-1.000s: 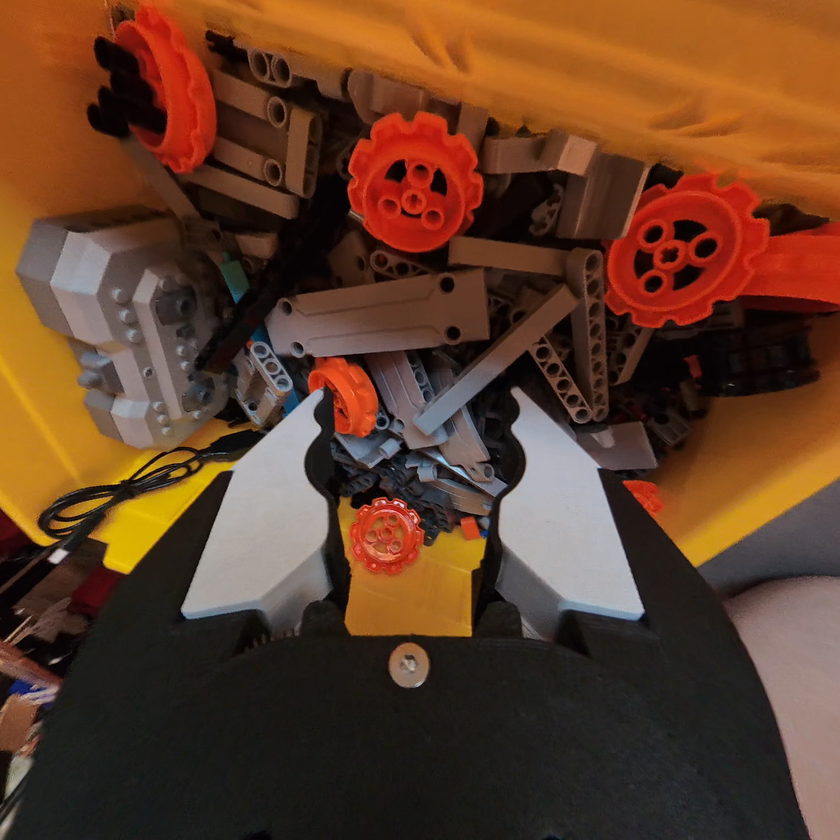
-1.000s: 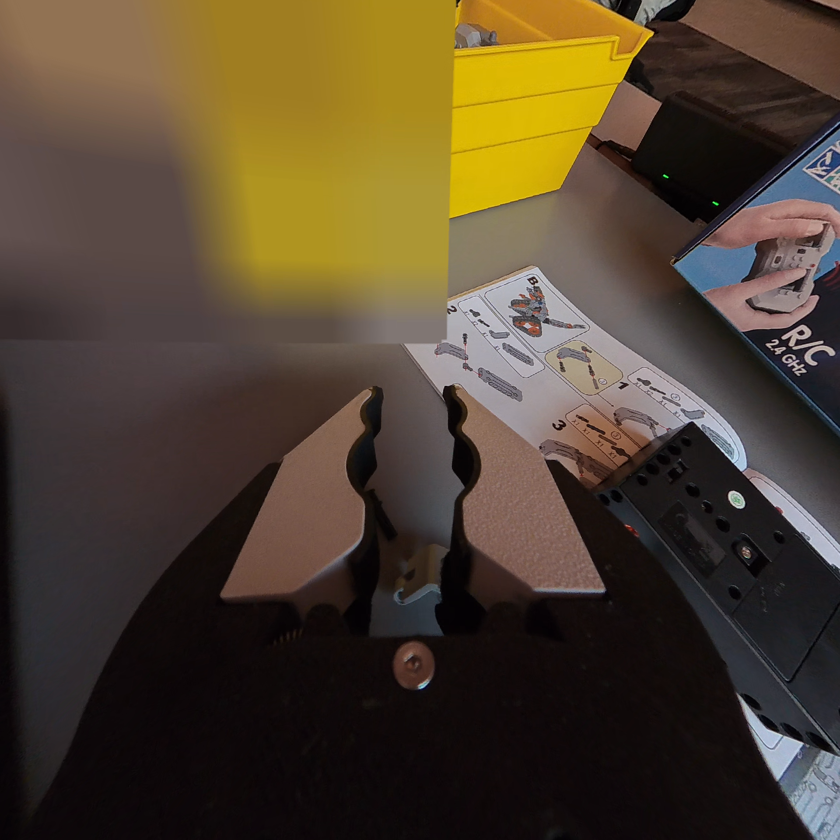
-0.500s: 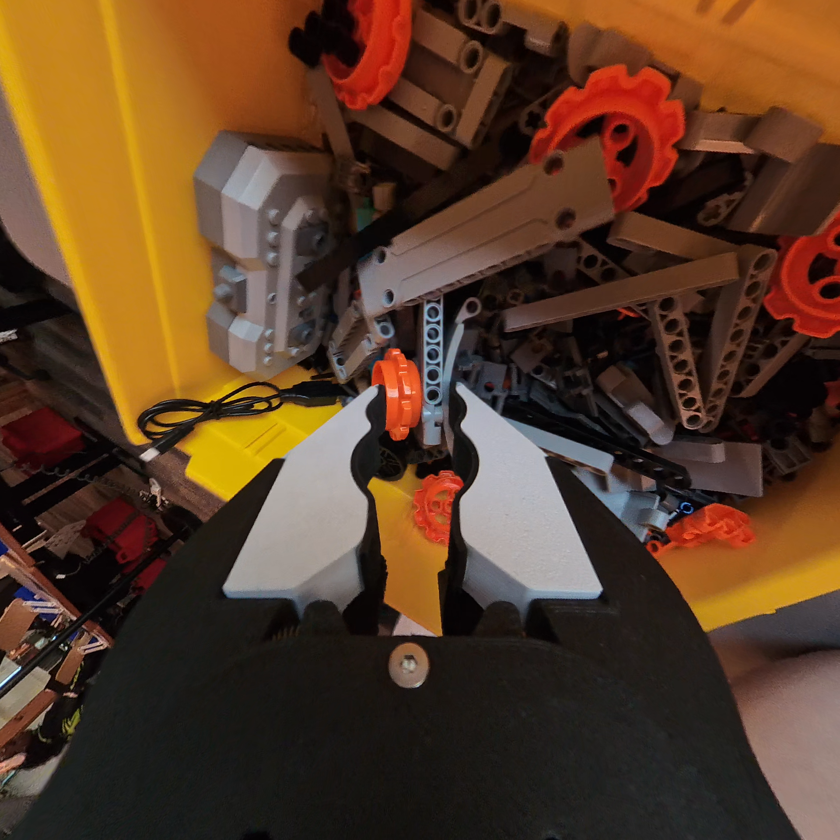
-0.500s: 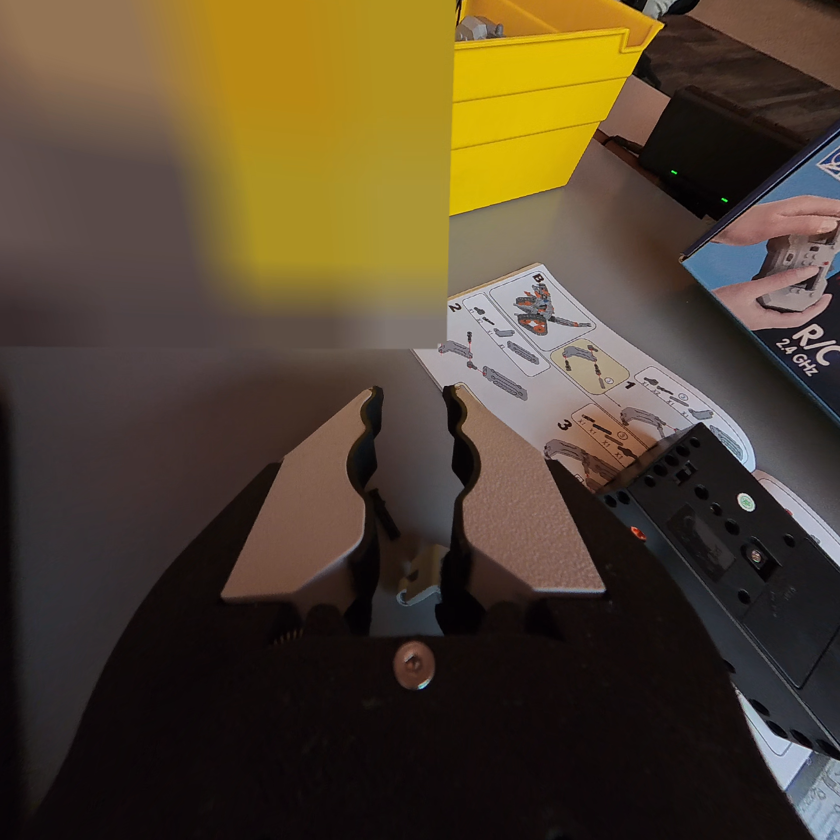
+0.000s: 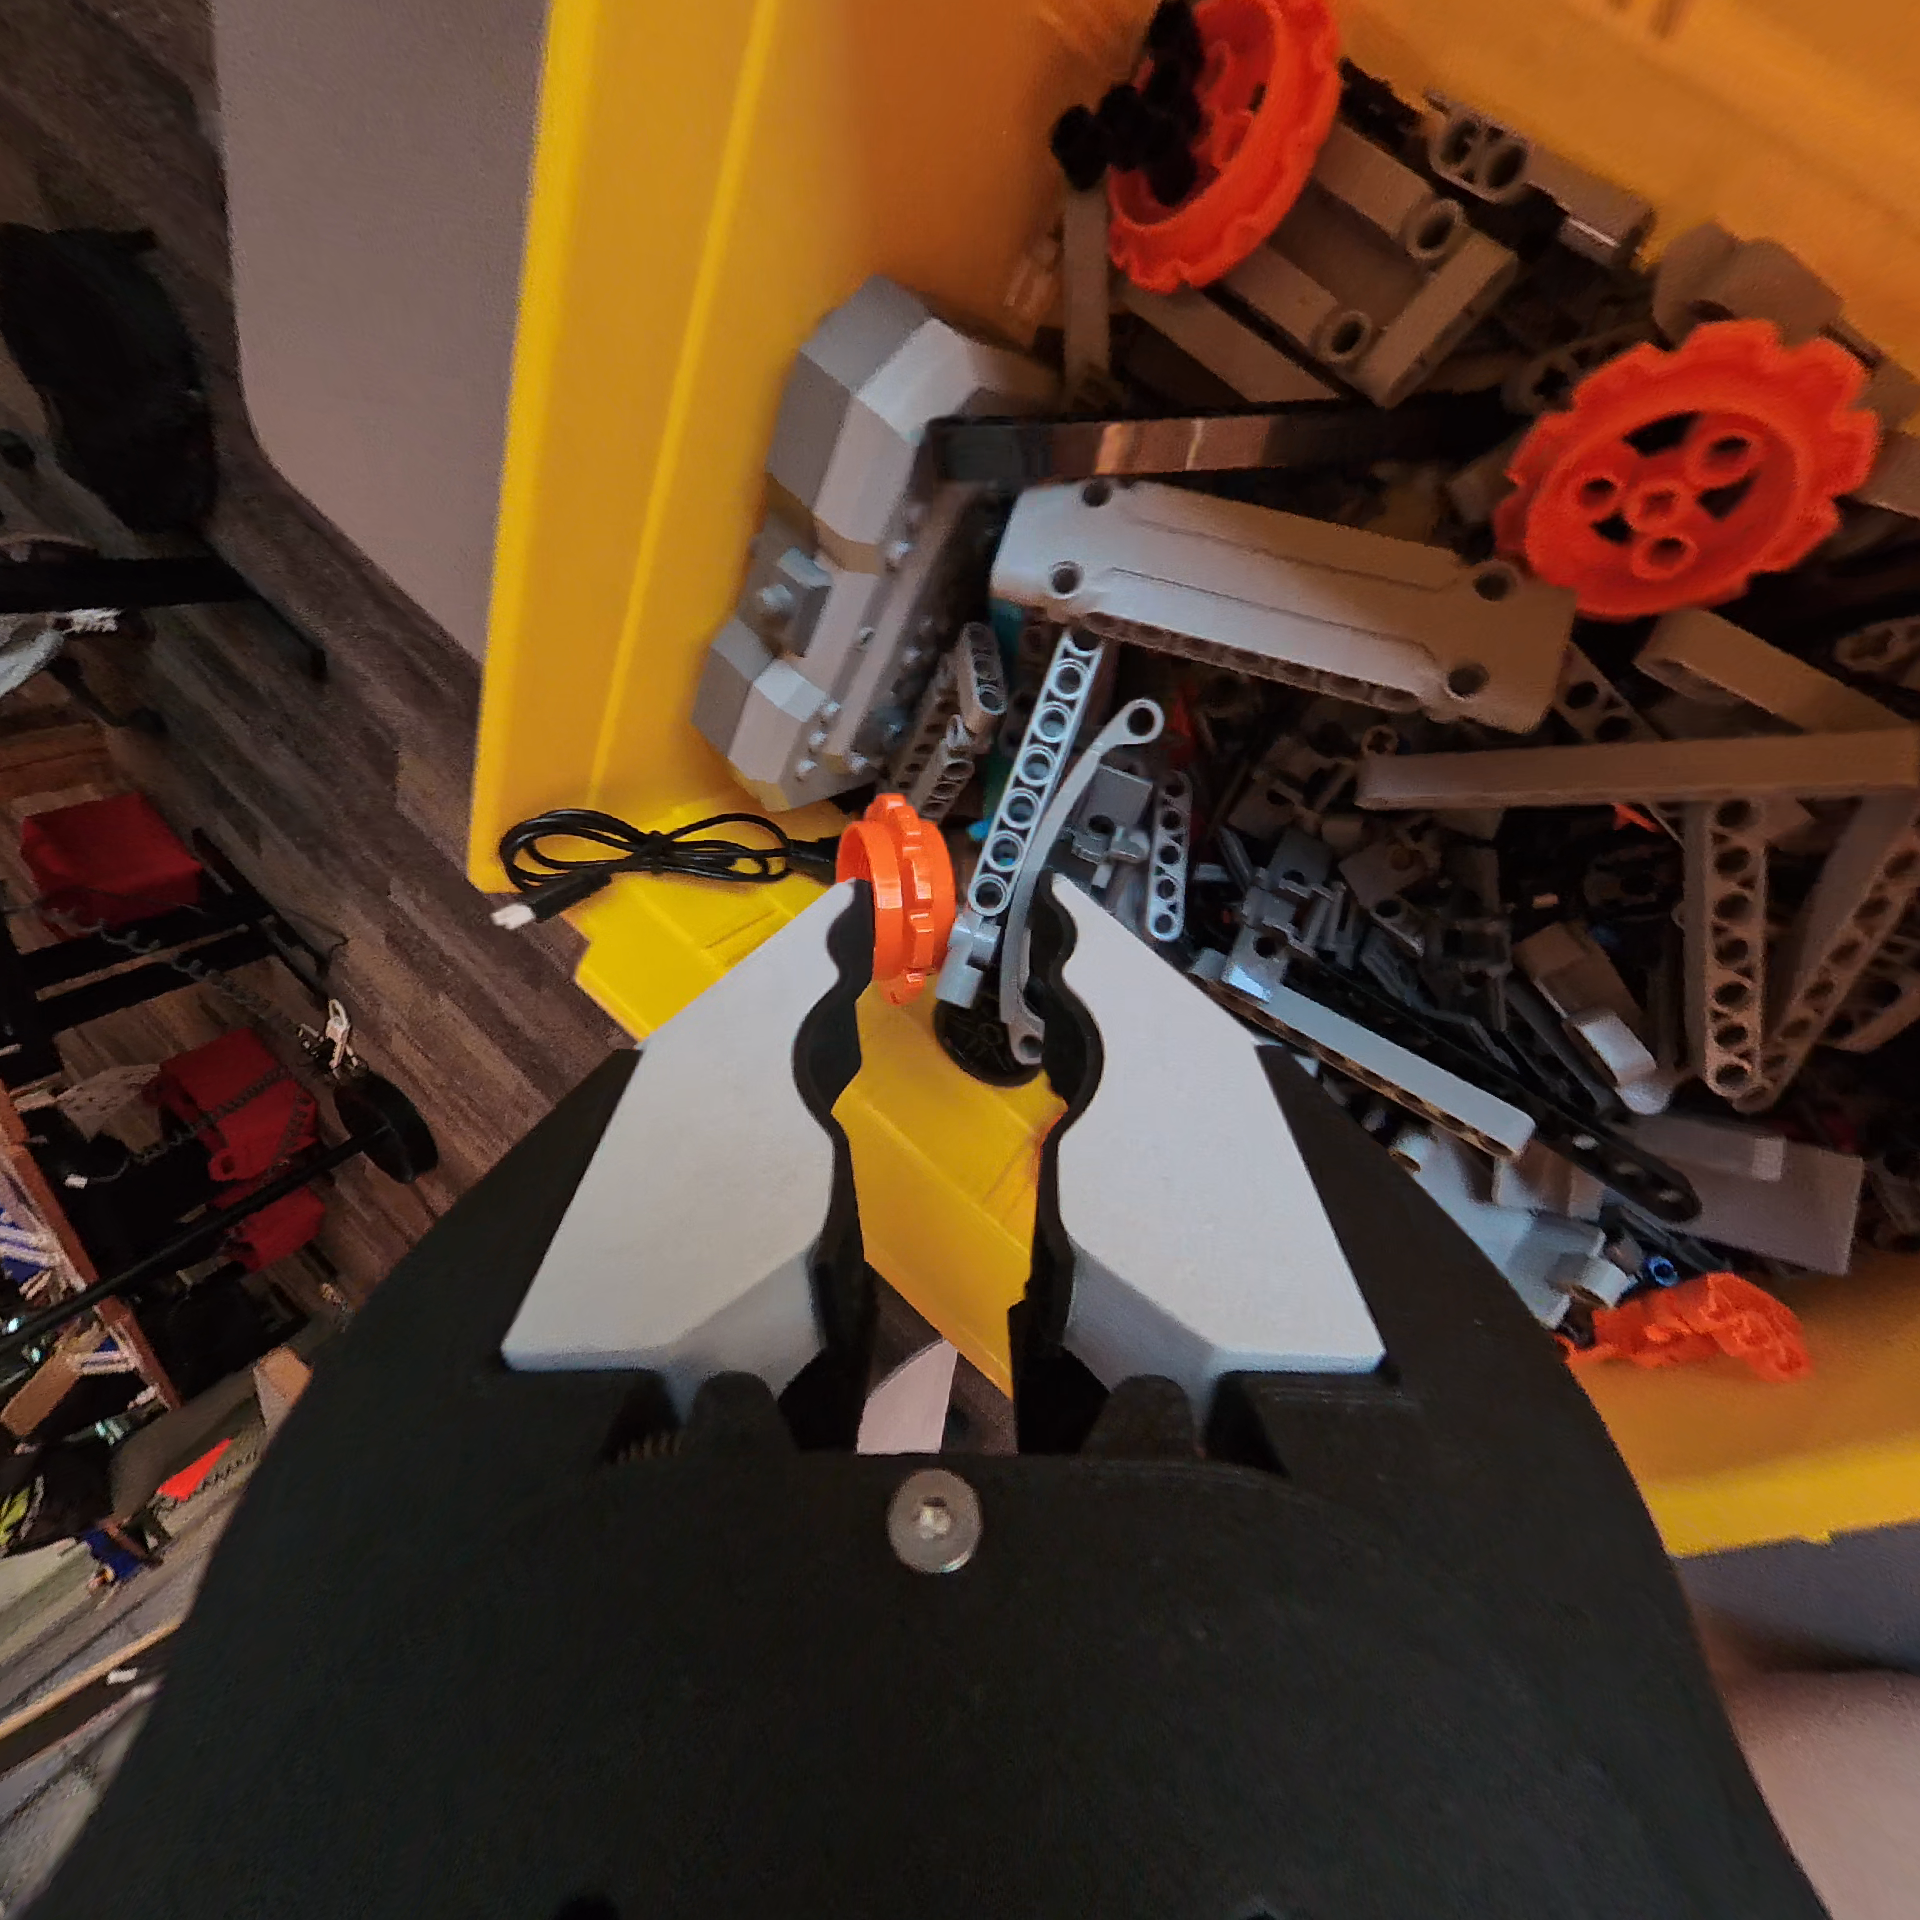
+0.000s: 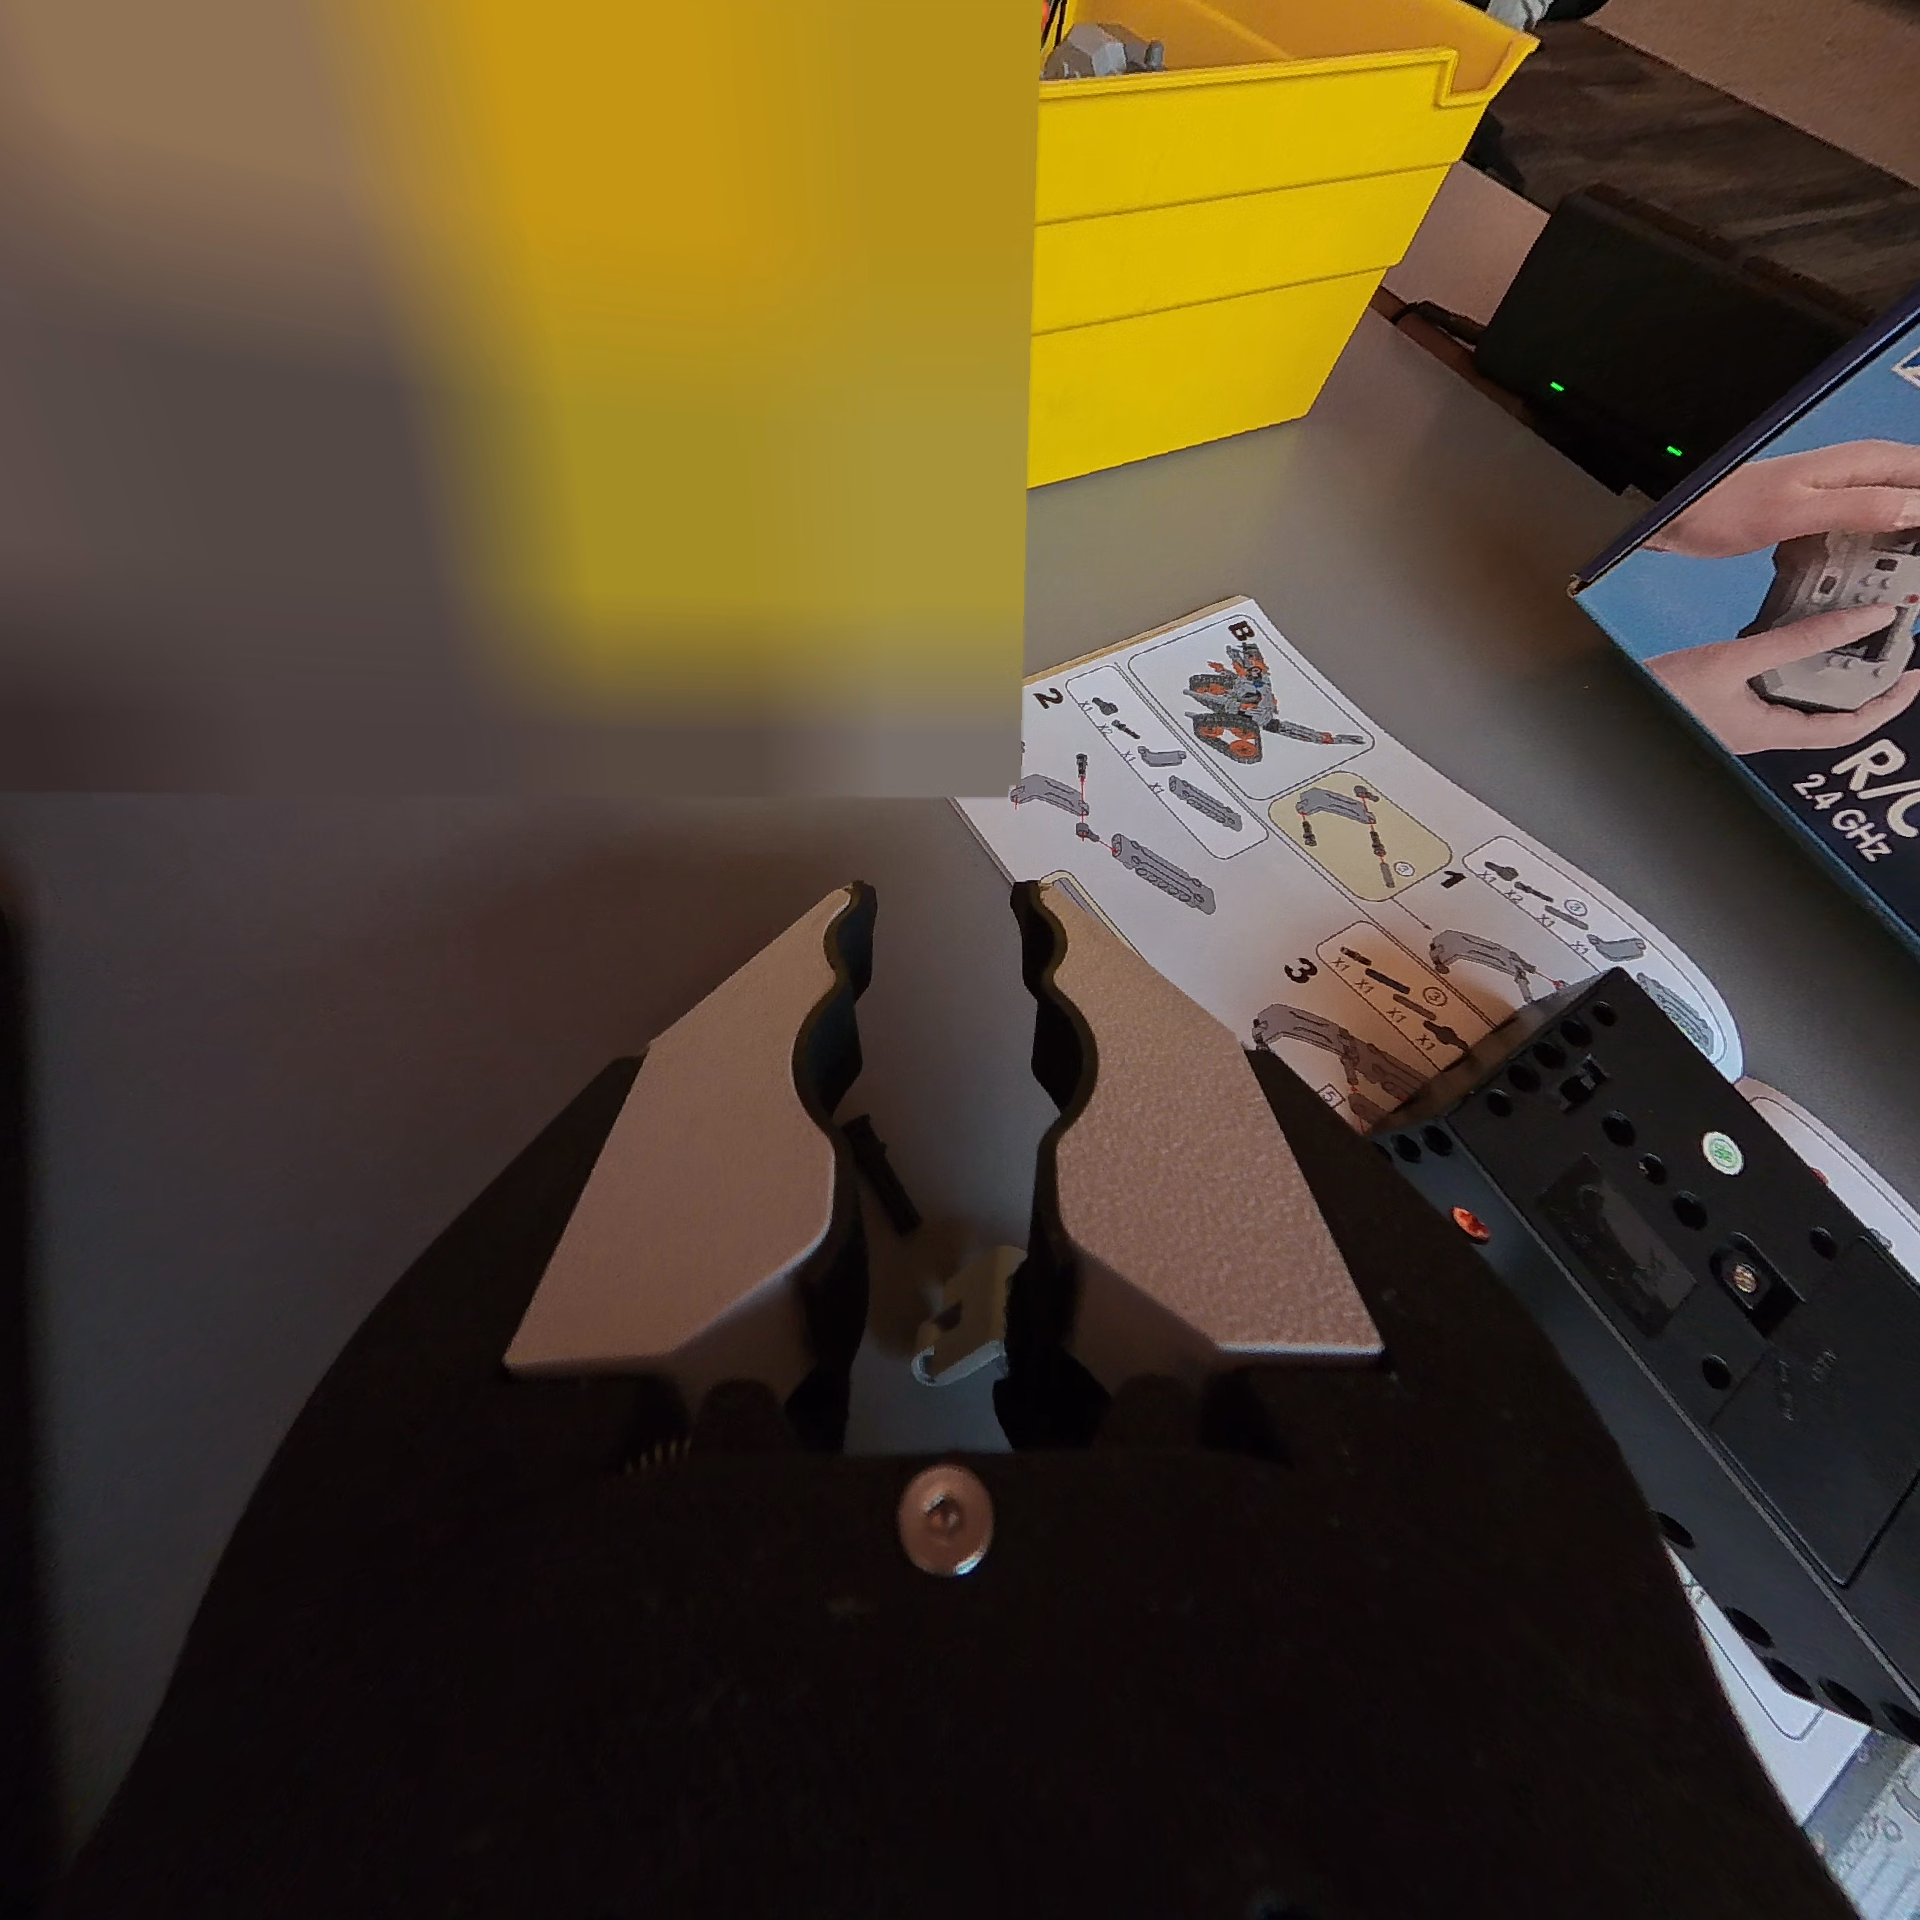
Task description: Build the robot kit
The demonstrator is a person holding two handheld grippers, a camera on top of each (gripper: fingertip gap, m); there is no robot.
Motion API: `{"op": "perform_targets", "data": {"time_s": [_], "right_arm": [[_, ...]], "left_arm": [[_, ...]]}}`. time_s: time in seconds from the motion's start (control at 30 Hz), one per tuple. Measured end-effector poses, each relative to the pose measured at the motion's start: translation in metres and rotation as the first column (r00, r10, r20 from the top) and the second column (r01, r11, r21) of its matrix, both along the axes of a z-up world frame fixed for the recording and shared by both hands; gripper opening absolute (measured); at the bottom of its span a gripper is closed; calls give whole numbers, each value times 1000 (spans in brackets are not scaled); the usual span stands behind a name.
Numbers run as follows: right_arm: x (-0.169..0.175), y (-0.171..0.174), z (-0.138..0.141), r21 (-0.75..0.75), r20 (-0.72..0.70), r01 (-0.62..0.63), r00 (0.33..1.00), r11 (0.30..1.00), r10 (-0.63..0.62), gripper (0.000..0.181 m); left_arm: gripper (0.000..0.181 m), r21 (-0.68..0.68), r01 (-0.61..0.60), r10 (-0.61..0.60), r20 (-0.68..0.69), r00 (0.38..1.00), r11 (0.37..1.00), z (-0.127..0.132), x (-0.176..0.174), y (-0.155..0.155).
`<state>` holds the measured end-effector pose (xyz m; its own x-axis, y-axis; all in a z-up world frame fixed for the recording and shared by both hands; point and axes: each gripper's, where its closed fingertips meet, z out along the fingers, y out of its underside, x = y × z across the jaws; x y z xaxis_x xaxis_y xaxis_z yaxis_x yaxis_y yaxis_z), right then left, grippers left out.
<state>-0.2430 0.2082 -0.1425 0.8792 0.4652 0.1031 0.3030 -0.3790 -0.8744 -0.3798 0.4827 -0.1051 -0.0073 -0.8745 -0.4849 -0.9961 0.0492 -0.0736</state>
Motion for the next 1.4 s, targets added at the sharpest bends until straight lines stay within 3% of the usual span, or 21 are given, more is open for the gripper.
{"op": "perform_targets", "data": {"time_s": [0.13,0.17,0.2,0.27,0.33,0.5,0.67,0.83,0.9,0.97,1.1,1.4], "right_arm": [[0,0,0,-1,0,-1,1000,1000,1,27],[0,0,0,-1,0,-2,1000,1000,2,27],[0,0,0,-1,-1,-2,1000,1000,2,27],[0,0,0,0,-3,-3,1000,1000,3,27],[0,0,1,1,-3,-3,1000,1000,3,27],[-1,0,0,-1,-1,-4,1000,1000,4,27],[-1,0,-1,-5,-5,-4,1000,1000,4,27],[-1,-1,0,-2,-7,-6,1000,1000,6,27],[-1,-1,0,-4,-10,-7,1000,1000,7,27],[-2,-1,0,-5,-11,-8,1000,1000,8,27],[-2,-1,0,-6,-10,-10,1000,1000,10,27],[-3,-1,-3,-14,-8,-14,1000,1000,14,27]], "left_arm": [[32,63,-51,55,-49,997,997,-7,-3,16],[26,92,-64,70,-61,996,994,-8,-5,22],[8,108,-77,85,-69,994,991,-9,-7,25],[19,130,-91,99,-57,993,987,-5,-9,30],[33,75,-104,106,-16,994,992,-3,-7,23],[37,-72,-1,6,71,997,997,5,4,-13],[52,-193,142,-155,-50,987,971,-20,-3,-47],[50,-227,127,-170,-185,968,966,-45,-14,-46],[41,-229,113,-159,-197,967,967,-48,-15,-44],[17,-182,104,-139,-193,971,978,-45,-13,-36],[17,-167,67,-101,-202,974,984,-40,-21,-31],[18,1,-152,150,-137,979,988,-22,-30,17]]}}
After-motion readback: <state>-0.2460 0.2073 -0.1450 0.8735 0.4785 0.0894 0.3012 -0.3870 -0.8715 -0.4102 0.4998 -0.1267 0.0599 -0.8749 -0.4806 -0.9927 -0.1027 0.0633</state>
